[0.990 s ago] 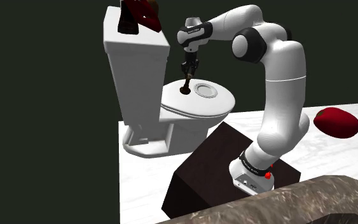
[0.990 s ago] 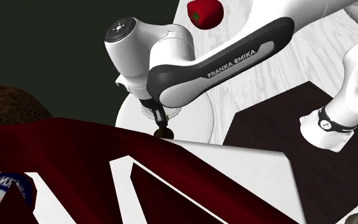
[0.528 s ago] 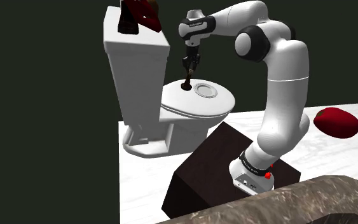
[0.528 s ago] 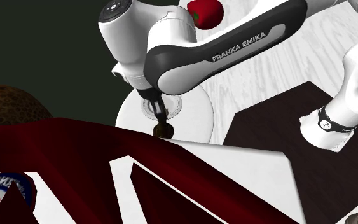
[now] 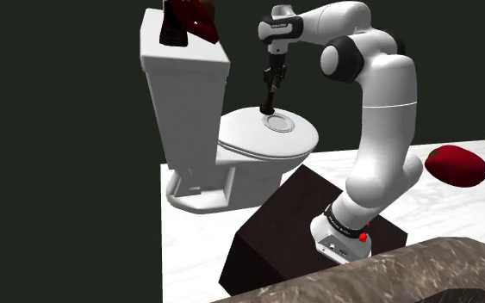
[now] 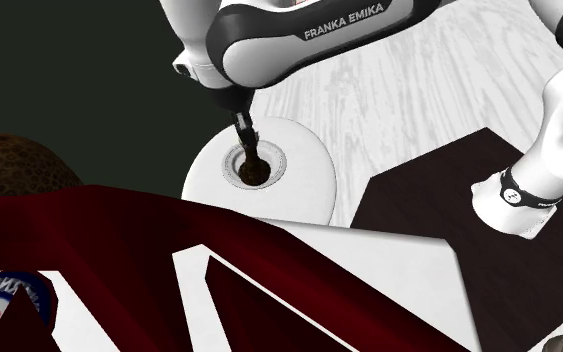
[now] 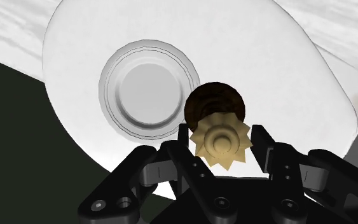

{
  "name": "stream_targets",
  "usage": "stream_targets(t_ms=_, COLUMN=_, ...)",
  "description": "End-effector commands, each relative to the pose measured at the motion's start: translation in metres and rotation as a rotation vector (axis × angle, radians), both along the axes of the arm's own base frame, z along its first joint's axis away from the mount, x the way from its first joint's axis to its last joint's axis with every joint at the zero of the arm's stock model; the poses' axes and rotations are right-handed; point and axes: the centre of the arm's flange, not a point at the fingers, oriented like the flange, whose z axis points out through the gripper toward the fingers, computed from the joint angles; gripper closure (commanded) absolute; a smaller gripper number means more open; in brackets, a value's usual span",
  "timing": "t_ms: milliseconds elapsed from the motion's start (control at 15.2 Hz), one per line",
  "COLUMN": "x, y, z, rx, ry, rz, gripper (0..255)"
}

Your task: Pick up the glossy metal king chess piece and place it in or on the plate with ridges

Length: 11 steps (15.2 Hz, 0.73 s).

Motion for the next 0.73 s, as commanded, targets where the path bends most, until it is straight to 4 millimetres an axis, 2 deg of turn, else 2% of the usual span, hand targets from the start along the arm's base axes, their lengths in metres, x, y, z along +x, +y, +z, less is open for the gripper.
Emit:
stream_targets(t_ms=0, x=-0.012, y=-0.022, z=0.010, rx=0.000, ry=0.000, rz=0.001, gripper=255)
stream_targets(t_ms=528, x=-0.045, y=-0.115, z=0.044, rx=0.000, ry=0.000, rz=0.001, gripper=255)
stream_targets(t_ms=660, x=-0.045, y=-0.115, z=0.033, rx=0.000, ry=0.000, rz=0.001, gripper=255)
